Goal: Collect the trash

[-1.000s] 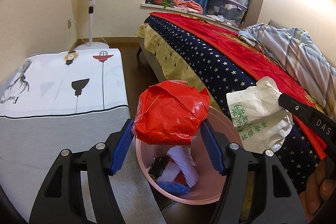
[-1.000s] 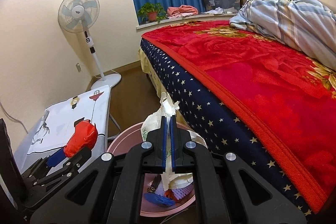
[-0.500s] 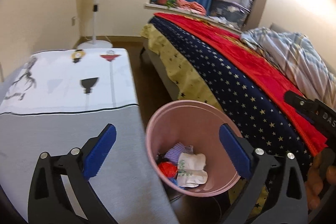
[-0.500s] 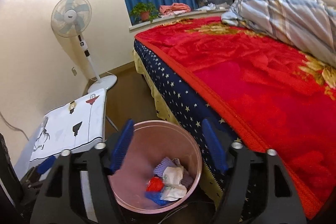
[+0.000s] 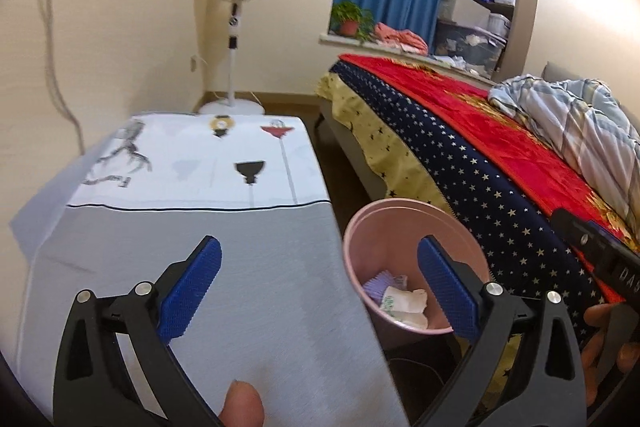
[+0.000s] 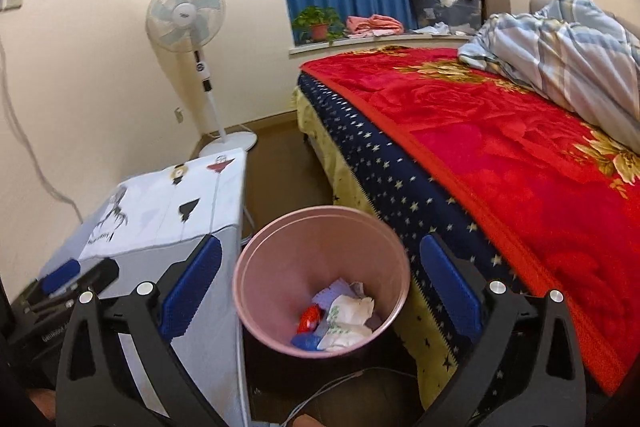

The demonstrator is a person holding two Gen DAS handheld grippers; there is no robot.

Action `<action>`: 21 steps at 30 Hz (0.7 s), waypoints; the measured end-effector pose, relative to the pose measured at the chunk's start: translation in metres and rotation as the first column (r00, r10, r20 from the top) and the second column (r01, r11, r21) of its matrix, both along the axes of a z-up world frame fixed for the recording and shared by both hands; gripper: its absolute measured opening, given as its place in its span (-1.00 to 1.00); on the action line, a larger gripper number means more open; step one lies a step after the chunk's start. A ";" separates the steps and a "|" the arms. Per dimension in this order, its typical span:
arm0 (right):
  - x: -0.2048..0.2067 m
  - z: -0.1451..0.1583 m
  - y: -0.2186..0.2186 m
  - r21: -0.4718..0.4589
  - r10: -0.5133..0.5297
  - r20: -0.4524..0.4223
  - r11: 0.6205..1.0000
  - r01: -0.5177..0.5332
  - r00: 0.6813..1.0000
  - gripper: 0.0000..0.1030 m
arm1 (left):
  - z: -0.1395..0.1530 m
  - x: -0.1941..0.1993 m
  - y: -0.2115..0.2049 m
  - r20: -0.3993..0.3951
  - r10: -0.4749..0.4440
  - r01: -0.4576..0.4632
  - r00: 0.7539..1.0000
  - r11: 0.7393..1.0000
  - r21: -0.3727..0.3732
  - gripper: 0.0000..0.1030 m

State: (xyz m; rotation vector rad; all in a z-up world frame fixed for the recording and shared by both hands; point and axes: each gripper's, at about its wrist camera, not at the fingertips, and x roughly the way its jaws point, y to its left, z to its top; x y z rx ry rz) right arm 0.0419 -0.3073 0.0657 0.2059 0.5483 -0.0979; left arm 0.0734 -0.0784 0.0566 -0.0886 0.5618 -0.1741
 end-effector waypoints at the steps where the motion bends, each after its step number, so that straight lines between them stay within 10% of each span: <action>1: -0.005 -0.001 0.006 -0.013 0.013 -0.002 1.000 -0.013 1.000 0.90 | 0.001 -0.007 0.003 0.014 0.011 -0.011 1.000 1.000 0.014 0.85; 21: -0.073 -0.032 0.084 -0.098 0.083 -0.057 0.991 -0.088 0.995 0.90 | -0.022 -0.115 0.087 0.002 0.173 -0.173 0.985 0.984 0.041 0.85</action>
